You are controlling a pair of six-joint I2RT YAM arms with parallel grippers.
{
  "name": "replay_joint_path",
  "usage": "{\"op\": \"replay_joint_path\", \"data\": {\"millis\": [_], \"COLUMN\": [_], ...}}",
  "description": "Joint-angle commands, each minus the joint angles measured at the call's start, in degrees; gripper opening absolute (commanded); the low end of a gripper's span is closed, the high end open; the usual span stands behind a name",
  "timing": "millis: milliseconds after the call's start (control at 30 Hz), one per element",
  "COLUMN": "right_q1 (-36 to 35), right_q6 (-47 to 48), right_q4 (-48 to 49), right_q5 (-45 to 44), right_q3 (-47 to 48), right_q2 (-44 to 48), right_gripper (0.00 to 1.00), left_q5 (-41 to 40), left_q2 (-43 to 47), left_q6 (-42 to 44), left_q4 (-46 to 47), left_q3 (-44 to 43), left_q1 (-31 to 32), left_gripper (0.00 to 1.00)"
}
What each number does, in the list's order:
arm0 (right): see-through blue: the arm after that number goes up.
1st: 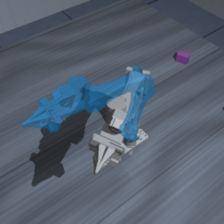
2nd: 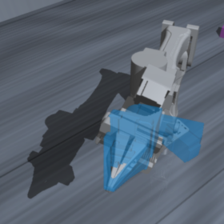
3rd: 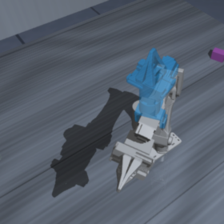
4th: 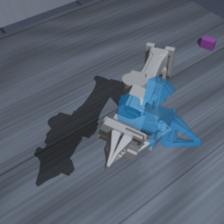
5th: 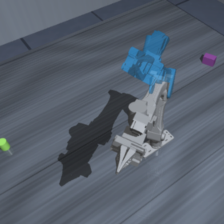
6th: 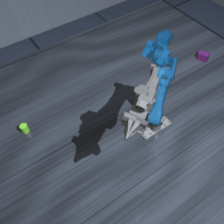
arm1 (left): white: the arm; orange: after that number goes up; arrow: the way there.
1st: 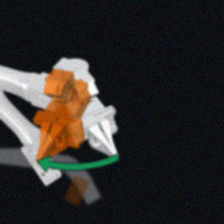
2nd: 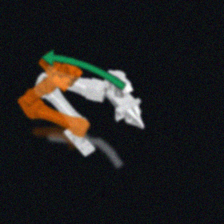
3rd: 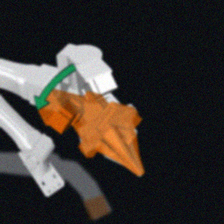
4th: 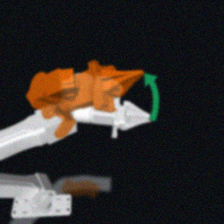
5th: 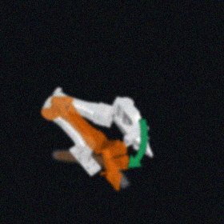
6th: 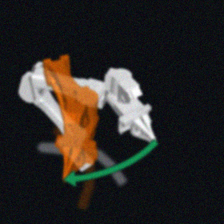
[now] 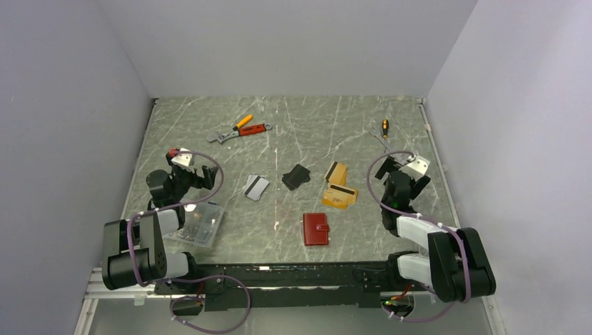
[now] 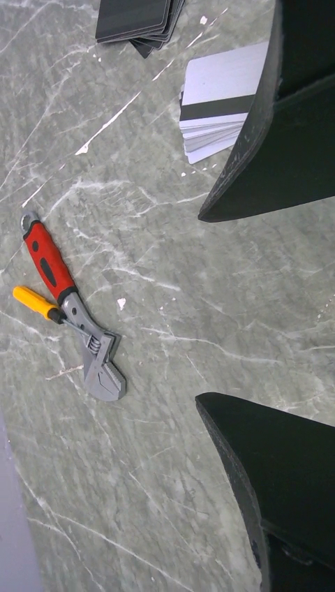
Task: Put the credit cards into the card holder
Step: Reset both arms
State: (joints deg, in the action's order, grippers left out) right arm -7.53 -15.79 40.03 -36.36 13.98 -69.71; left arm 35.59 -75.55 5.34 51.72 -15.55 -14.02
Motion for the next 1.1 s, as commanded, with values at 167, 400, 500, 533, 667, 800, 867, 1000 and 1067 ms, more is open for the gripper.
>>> {"op": "replay_joint_path", "data": {"millis": [167, 400, 500, 533, 667, 800, 867, 1000, 1067], "right_q1": [1.3, 0.9, 1.9, 2.3, 2.6, 4.4, 4.8, 5.0, 4.7], "right_q6": [5.7, 6.4, 7.0, 7.3, 10.5, 11.0, 9.4, 10.4, 10.4], "right_q4": [11.1, 9.3, 19.3, 20.2, 15.2, 22.4, 20.7, 24.8, 23.6], "right_q5": [0.0, -0.4, -0.1, 0.7, 7.0, 11.7, 12.2, 12.4, 12.0], "right_q3": [0.1, -1.9, -3.8, -2.6, 4.1, 0.1, 0.4, -0.2, -0.3], "right_q2": [-3.3, 0.9, -3.2, -6.6, -13.2, -15.7, -14.5, -15.5, -14.5], "right_gripper": [0.99, 1.00, 1.00, 1.00, 1.00, 1.00, 1.00, 1.00, 1.00], "left_q5": [-8.4, -8.6, -8.6, -8.6, -8.7, -8.7, -8.7, -8.7, -8.7], "left_q2": [0.0, 0.1, 0.0, 0.0, -0.3, -0.5, -0.3, 0.2, 0.2], "left_q6": [3.1, 2.9, 2.9, 2.9, 3.0, 3.0, 3.0, 2.9, 3.0], "left_q4": [-1.8, -1.0, -1.1, -1.2, -1.2, -1.5, -1.4, -1.1, -1.1], "left_q3": [-2.6, -2.1, -2.2, -2.2, -2.4, -2.7, -2.6, -2.1, -2.1], "left_q1": [4.8, 4.8, 4.7, 4.7, 4.7, 4.8, 4.8, 4.8, 4.8], "left_gripper": [0.99, 0.99, 0.99, 1.00, 0.99, 0.99, 0.99, 0.99, 0.99]}}
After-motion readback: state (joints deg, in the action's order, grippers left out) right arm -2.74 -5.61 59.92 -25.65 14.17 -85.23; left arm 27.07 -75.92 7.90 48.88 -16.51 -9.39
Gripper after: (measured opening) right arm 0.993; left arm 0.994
